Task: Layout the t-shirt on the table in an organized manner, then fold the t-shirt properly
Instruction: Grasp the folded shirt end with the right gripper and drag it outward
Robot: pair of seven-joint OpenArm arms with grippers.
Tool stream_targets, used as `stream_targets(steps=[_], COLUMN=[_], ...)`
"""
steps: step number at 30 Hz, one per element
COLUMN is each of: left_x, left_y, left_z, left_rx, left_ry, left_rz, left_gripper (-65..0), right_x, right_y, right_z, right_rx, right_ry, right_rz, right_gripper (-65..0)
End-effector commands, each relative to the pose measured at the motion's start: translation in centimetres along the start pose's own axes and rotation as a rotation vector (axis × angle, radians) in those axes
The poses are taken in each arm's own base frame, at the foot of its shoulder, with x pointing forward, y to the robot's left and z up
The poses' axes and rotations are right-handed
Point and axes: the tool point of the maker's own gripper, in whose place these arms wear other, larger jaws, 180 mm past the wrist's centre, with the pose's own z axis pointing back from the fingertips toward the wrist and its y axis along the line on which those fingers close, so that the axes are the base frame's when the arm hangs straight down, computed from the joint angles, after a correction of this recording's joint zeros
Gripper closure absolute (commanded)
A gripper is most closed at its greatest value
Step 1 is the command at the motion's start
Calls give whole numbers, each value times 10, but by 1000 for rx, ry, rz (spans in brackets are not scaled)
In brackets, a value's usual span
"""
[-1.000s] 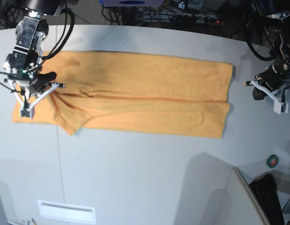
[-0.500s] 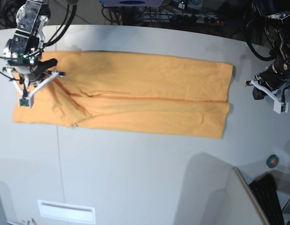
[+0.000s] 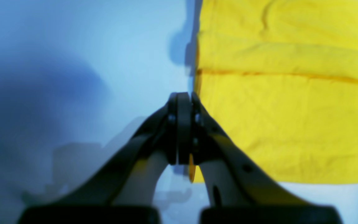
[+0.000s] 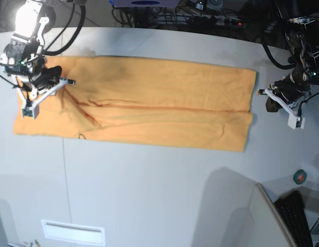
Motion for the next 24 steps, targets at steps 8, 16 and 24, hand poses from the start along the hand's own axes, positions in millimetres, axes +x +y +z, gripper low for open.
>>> stream_targets(steps=[8,16,24], left_x=[13,2,-27], left_y=[-7,-78,-96], left_z=[0,-30,-56], left_rx=[-19,-175,-185], left_ry=[-43,-8,25], left_rz=[-8,-36,-84], left_gripper=[0,0,0], right_x=[52,38,3], right_y=[6,-4,1], right_z=[36,-22,-54], right_rx=[49,79,103], right_ry=[-248,-151,-32], right_rz=[-26,-64,-104], right_gripper=[-189,0,0])
